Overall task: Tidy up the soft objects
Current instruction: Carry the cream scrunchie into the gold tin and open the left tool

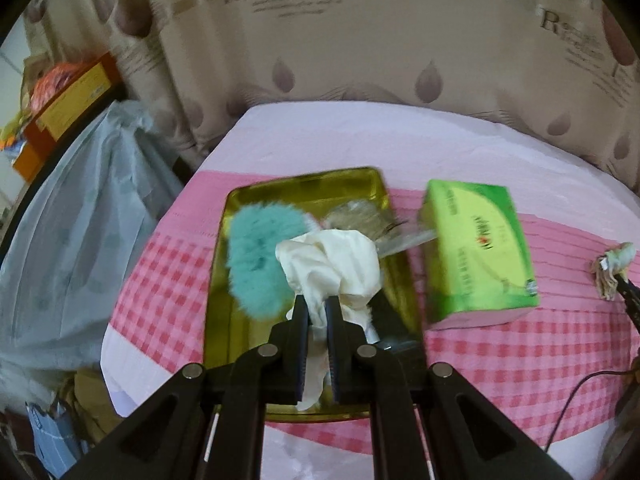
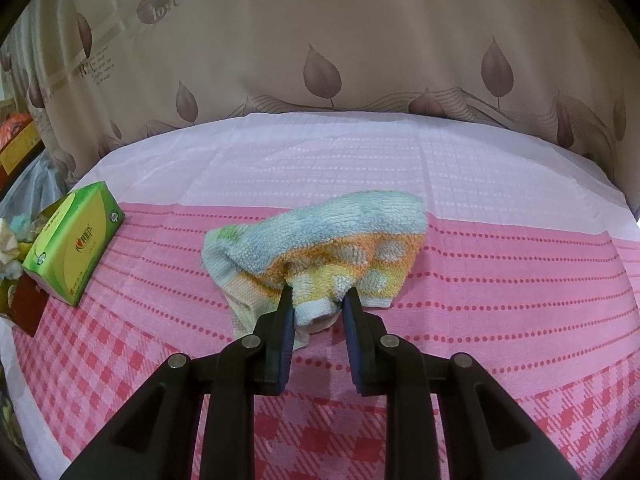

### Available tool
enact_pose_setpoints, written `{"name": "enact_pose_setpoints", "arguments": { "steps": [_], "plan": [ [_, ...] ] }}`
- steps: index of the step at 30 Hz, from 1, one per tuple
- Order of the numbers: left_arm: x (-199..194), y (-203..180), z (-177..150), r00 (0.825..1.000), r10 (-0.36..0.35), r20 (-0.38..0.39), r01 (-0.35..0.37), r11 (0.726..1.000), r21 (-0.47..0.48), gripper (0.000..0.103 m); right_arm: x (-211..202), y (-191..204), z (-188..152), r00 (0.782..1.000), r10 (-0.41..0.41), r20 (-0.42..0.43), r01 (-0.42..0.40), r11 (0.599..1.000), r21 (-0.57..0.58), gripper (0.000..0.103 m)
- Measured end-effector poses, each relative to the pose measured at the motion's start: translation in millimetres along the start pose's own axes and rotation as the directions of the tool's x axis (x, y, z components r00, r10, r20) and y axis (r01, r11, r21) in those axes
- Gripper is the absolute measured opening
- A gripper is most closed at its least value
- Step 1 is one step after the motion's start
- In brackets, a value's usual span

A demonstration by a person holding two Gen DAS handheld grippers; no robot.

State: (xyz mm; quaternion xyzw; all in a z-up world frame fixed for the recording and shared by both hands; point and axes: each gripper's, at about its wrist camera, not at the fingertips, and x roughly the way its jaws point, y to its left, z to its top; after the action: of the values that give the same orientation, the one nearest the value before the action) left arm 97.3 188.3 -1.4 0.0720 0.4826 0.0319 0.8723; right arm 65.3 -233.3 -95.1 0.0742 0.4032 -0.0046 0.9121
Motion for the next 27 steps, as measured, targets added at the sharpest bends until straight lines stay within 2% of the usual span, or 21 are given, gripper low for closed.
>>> {"name": "enact_pose_setpoints", "arguments": {
  "steps": [6,14,15,19,24,27],
  "plan": [
    [17,25,-17,1.0,0.001,-0.031,-0.003,0.998,-0.068,0.008,0,4,-1,1.0,-0.023,0.006,0.023,0.999,-0.024,0.021],
    [34,43,-32,0.999,0.017,-0.04,-0.021,0.994,-0.108,0.012,-3,9,0,1.0,-0.019,0.015,0.019,1.0,-0.009,0.02],
    [35,43,-33,0.999,0.023,-0.037,-0.027,0.994,-0.106,0.016,-4,9,0,1.0,-0.02,0.016,0.02,1.0,-0.011,0.02],
    [37,45,-38,0.998,0.051,-0.028,-0.053,0.993,-0.107,0.022,-6,14,3,1.0,-0.02,0.021,0.02,1.0,-0.021,0.019],
    [31,51,-40,0.999,0.048,-0.001,-0.047,0.991,-0.129,0.032,-16,23,8,0.999,-0.016,0.035,0.017,0.999,-0.035,0.018],
    [24,53,-39,0.998,0.052,0.027,-0.047,0.988,-0.144,0.033,-22,30,12,0.999,-0.026,0.046,0.029,0.998,-0.058,0.017]
  ]
}}
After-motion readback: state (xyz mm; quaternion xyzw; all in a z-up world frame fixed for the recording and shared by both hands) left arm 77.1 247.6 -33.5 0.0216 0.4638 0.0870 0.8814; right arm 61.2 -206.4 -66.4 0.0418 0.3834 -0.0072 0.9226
